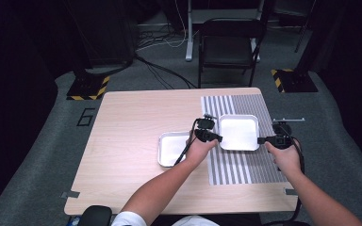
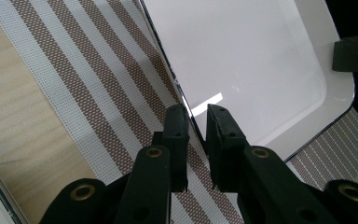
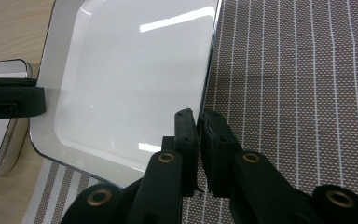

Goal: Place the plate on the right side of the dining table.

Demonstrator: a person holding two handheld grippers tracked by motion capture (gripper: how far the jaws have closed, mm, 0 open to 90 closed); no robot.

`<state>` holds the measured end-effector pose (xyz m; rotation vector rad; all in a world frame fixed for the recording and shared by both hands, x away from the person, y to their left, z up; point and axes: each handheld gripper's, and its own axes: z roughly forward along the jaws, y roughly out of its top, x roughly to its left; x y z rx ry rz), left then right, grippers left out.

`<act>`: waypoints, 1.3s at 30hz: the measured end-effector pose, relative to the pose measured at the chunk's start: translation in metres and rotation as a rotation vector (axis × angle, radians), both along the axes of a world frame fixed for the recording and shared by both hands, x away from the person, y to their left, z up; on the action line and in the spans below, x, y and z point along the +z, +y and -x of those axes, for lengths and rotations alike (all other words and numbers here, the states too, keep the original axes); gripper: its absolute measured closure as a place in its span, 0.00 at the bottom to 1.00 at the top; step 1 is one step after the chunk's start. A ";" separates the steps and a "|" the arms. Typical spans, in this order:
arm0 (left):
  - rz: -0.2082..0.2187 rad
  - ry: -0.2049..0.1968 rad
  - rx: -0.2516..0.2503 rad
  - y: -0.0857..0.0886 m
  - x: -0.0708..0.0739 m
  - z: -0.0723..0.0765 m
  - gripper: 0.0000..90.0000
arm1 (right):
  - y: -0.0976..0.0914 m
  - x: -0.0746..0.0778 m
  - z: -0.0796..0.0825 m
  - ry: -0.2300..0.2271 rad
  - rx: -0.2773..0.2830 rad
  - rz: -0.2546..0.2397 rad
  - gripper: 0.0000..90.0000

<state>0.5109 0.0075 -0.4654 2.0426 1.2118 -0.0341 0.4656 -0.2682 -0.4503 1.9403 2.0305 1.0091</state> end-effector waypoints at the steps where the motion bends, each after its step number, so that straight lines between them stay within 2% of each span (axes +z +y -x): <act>1: 0.001 0.005 0.000 0.000 -0.001 -0.001 0.87 | -0.001 -0.001 -0.001 0.002 0.000 0.000 0.94; 5: -0.002 0.007 0.003 -0.003 -0.006 -0.002 0.87 | -0.001 -0.006 -0.004 0.016 -0.011 0.005 0.95; 20: -0.019 0.016 0.006 -0.007 -0.020 -0.008 0.87 | -0.001 -0.018 -0.010 0.016 -0.026 0.032 0.95; 21: -0.013 0.018 0.020 -0.008 -0.021 -0.008 0.87 | -0.001 -0.019 -0.011 0.021 -0.024 0.029 0.95; 23: -0.020 0.023 0.008 -0.007 -0.022 -0.009 0.87 | -0.001 -0.021 -0.012 0.022 -0.027 0.032 0.95; 24: -0.011 0.024 0.018 -0.008 -0.023 -0.009 0.87 | -0.001 -0.022 -0.013 0.023 -0.029 0.035 0.95; 39: -0.013 0.027 0.020 -0.010 -0.027 -0.013 0.87 | -0.001 -0.028 -0.021 0.025 -0.036 0.049 0.96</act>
